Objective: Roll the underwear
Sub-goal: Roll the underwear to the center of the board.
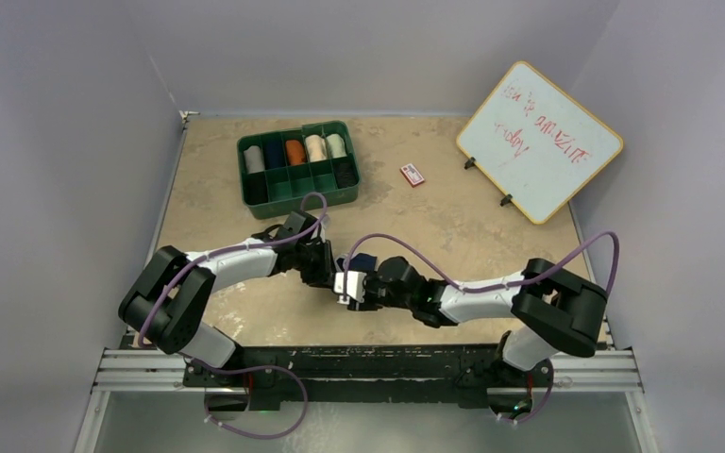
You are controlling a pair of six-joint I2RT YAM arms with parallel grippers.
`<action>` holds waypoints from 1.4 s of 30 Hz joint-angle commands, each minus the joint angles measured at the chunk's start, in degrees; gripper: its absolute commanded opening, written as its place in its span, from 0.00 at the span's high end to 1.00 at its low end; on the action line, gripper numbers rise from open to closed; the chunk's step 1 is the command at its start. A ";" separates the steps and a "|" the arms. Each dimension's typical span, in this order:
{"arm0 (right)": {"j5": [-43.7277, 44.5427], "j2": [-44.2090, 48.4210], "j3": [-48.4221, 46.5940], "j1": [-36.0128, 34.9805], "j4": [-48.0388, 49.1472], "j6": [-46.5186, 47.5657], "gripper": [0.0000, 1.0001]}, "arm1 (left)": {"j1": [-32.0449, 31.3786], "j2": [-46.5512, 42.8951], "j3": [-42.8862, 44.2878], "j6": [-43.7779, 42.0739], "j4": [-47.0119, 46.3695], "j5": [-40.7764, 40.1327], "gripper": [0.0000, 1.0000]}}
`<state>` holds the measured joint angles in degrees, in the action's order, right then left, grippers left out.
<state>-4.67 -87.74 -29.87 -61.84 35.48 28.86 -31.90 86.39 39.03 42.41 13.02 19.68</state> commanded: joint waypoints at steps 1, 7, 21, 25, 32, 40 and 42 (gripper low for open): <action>-6.11 0.98 -4.07 -0.12 -3.46 -1.53 0.57 | -0.08 -0.08 0.91 -2.02 3.28 -4.48 0.90; -6.90 -1.05 -3.62 -0.12 -2.80 -2.22 0.63 | -0.08 -0.08 1.05 -2.16 3.34 -4.39 0.90; 0.16 -5.96 -2.67 -0.12 -0.89 -0.51 0.56 | -0.12 -0.17 1.23 -3.01 3.58 -3.80 0.91; -0.27 -5.98 -2.73 -0.12 -1.67 -0.65 0.63 | -0.07 -0.08 1.39 -3.29 3.69 -3.77 0.92; 1.16 -9.04 -0.51 0.13 2.61 -3.33 0.70 | -0.01 -0.98 0.50 -4.06 1.58 0.66 0.92; 0.15 -10.45 -0.22 0.52 5.47 -6.54 0.98 | 0.24 -1.03 0.26 -4.20 1.23 1.99 0.91; -2.15 -10.22 0.17 1.27 5.83 -7.65 1.00 | 0.71 -1.73 0.40 -3.86 1.99 1.25 0.86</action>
<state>-4.29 -95.88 -31.35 -61.80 43.38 24.73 -31.33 86.17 39.75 39.35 14.17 19.75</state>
